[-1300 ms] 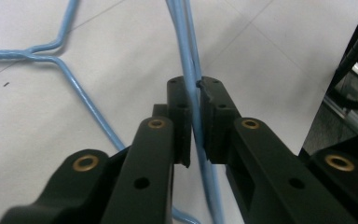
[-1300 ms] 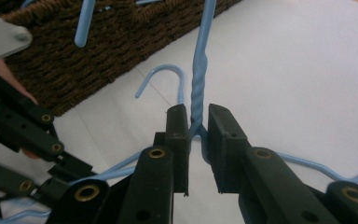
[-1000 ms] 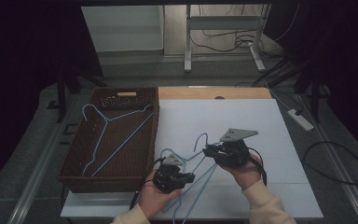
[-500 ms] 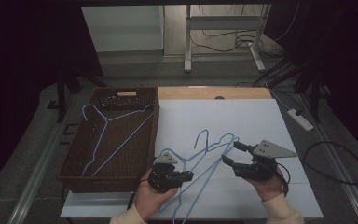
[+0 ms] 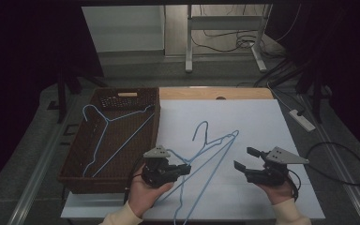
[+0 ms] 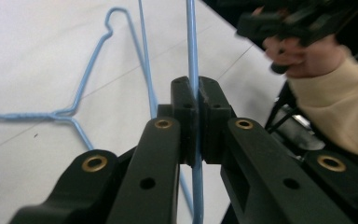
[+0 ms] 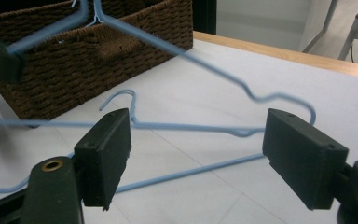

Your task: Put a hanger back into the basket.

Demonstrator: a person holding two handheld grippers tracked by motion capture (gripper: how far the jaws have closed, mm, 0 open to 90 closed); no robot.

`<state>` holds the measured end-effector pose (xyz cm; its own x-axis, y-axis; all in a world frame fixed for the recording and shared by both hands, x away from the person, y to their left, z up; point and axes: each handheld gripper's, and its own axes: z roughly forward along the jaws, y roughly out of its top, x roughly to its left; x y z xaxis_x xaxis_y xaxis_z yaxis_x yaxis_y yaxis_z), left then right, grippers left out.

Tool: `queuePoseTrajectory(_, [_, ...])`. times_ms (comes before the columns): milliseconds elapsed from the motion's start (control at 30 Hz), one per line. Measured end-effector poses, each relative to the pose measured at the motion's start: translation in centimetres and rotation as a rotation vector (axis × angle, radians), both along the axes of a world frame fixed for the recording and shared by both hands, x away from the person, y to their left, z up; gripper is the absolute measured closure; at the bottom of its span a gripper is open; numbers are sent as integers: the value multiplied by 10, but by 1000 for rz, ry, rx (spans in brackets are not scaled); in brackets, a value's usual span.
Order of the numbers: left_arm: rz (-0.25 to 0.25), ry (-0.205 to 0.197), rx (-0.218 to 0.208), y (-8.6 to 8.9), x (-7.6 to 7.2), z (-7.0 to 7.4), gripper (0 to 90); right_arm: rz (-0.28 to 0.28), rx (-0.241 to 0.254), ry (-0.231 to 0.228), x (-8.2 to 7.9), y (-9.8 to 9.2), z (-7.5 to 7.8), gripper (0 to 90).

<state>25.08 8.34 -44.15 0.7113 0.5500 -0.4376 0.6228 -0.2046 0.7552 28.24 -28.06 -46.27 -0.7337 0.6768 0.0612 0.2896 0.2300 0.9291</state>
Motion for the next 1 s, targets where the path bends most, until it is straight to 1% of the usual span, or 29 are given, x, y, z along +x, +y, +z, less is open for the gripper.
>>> queuePoseTrajectory(167, [18,-31,-38,18,1,18,866,-7,-19,23,1,-2,-2,235])
queuePoseTrajectory(233, [28,-49,-45,28,1,27,866,-5,-26,29,2,-3,-4,235])
queuePoseTrajectory(333, [49,-75,-42,43,2,37,866,-7,-38,34,4,-4,-6,235])
queuePoseTrajectory(433, [78,-88,-31,56,3,42,866,-11,-64,36,5,-4,-9,231])
queuePoseTrajectory(467, [92,-93,-30,63,4,45,866,-13,-72,38,6,-4,-10,231])
queuePoseTrajectory(533, [106,-101,-33,72,4,48,867,-22,-77,48,7,-5,-12,231])
queuePoseTrajectory(567, [121,-106,-33,79,4,50,867,-24,-77,49,7,-5,-13,231])
queuePoseTrajectory(633, [132,-111,-35,90,5,53,866,-31,-72,51,8,-7,-13,231])
queuePoseTrajectory(667, [132,-111,-35,90,5,53,867,-34,-71,52,8,-7,-13,231])
queuePoseTrajectory(700, [144,-118,-37,99,4,55,867,-36,-72,53,8,-8,-14,231])
queuePoseTrajectory(800, [171,-129,-41,114,5,57,866,-36,-82,54,9,-7,-14,231])
queuePoseTrajectory(900, [197,-148,-31,127,5,58,867,-33,-89,54,9,-6,-15,231])
queuePoseTrajectory(1000, [215,-158,-26,137,6,59,867,-32,-97,54,9,-5,-16,231])
